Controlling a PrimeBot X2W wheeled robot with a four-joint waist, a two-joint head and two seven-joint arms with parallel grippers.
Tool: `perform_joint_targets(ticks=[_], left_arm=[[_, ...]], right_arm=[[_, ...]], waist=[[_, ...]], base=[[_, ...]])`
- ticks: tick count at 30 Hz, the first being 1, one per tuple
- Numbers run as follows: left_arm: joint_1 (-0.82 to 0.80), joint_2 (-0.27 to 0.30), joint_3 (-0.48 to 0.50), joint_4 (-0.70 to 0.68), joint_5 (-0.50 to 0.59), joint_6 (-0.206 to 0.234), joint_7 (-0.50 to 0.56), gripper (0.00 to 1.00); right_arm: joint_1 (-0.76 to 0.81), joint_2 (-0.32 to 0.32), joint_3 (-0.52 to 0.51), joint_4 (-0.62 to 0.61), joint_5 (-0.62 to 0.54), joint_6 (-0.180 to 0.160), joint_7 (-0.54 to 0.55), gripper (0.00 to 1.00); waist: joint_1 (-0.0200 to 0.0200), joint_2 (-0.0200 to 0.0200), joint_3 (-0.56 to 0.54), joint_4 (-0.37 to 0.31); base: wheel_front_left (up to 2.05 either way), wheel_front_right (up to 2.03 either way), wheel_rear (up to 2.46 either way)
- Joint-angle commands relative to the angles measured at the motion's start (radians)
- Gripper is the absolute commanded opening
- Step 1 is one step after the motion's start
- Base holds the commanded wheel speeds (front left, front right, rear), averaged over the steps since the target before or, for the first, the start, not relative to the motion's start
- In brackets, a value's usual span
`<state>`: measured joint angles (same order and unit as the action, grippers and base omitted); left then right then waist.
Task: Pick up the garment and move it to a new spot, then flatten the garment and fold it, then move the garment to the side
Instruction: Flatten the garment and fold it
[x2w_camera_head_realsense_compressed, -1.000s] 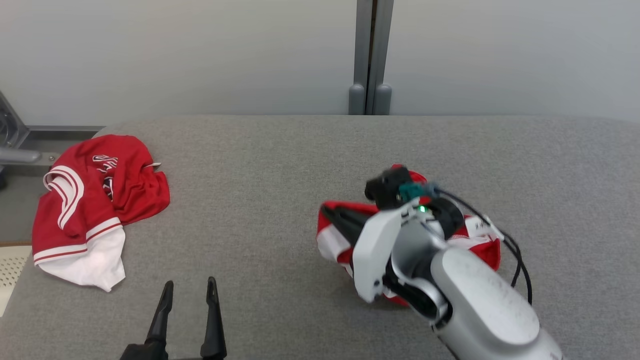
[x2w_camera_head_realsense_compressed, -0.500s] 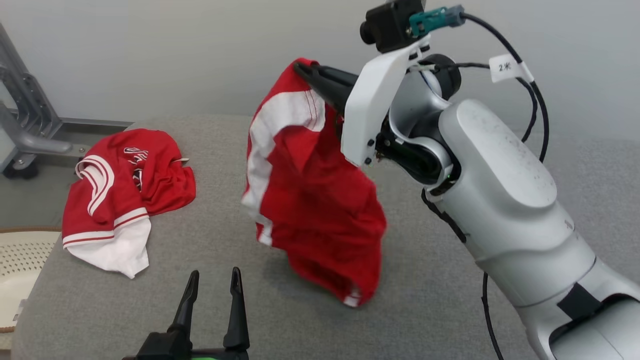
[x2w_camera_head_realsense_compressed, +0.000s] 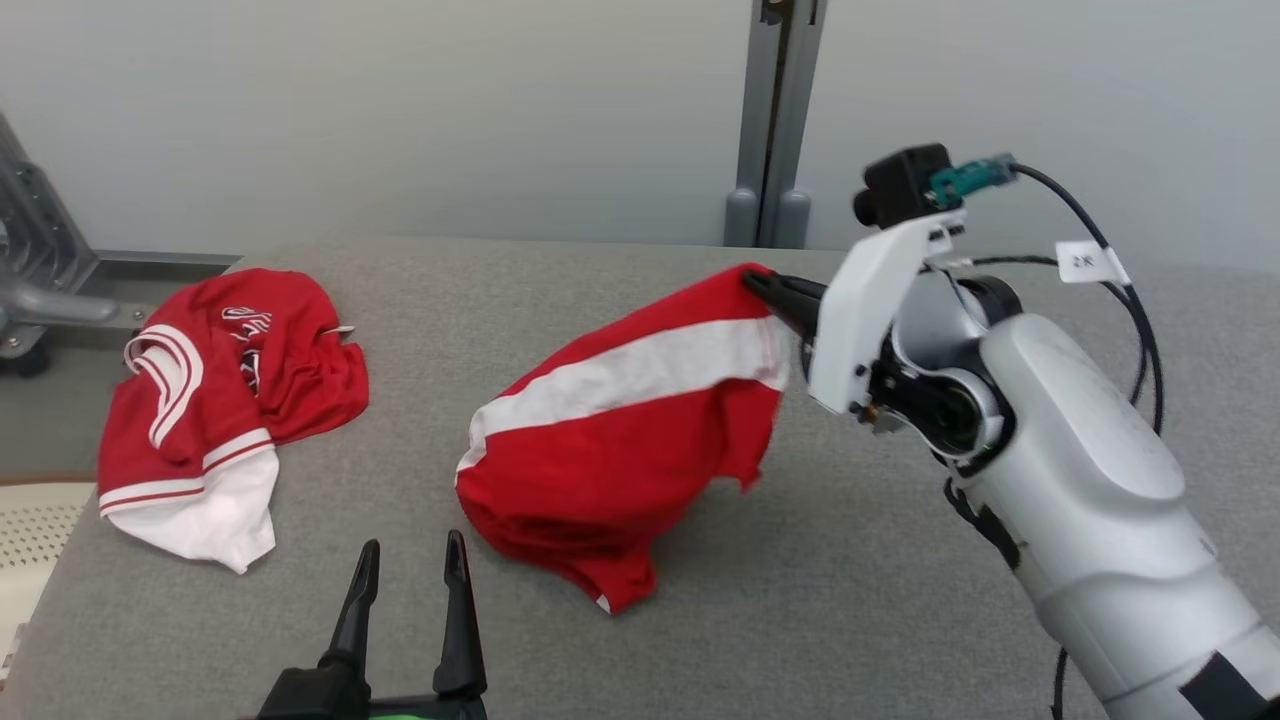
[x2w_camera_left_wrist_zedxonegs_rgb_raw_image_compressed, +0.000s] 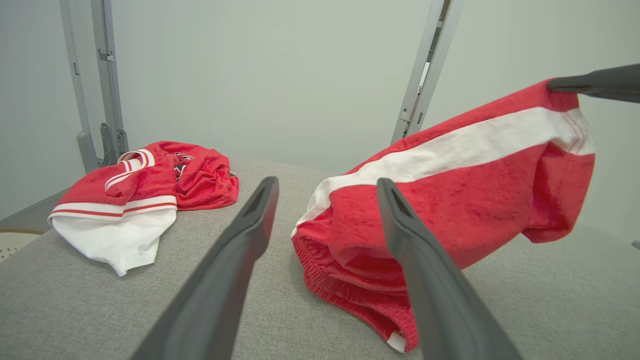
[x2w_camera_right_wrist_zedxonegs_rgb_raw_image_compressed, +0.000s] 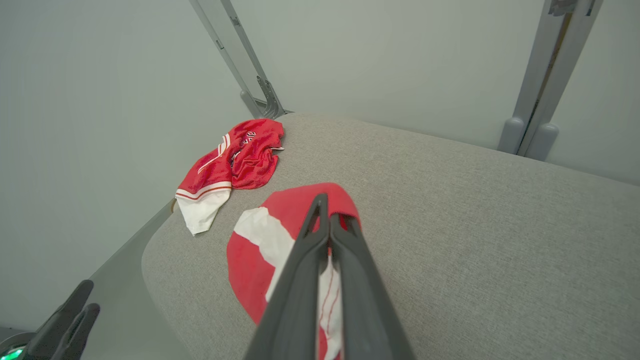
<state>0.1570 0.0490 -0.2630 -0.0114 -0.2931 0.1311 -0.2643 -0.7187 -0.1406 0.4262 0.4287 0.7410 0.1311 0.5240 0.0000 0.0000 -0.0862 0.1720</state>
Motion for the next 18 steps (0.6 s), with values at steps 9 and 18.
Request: perform_joint_targets(ticks=[9,18], left_arm=[[-0.025,0.003,0.012,0.004,0.027,-0.023,0.0,1.0],[-0.048,0.003,0.016,0.021,0.041,-0.049,0.0,1.0]], right_arm=[[0.235,-0.095,-0.2,-0.002,-0.044,0.0,0.061,0.0],[0.309,-0.114,-0.323,0.112,-0.157,0.0,0.019,0.0]], waist=[[0.0,0.0,0.05,-0.105],[0.0,0.0,0.078,-0.13]], base=[[0.0,0.0,0.0],[0.0,0.0,0.0]])
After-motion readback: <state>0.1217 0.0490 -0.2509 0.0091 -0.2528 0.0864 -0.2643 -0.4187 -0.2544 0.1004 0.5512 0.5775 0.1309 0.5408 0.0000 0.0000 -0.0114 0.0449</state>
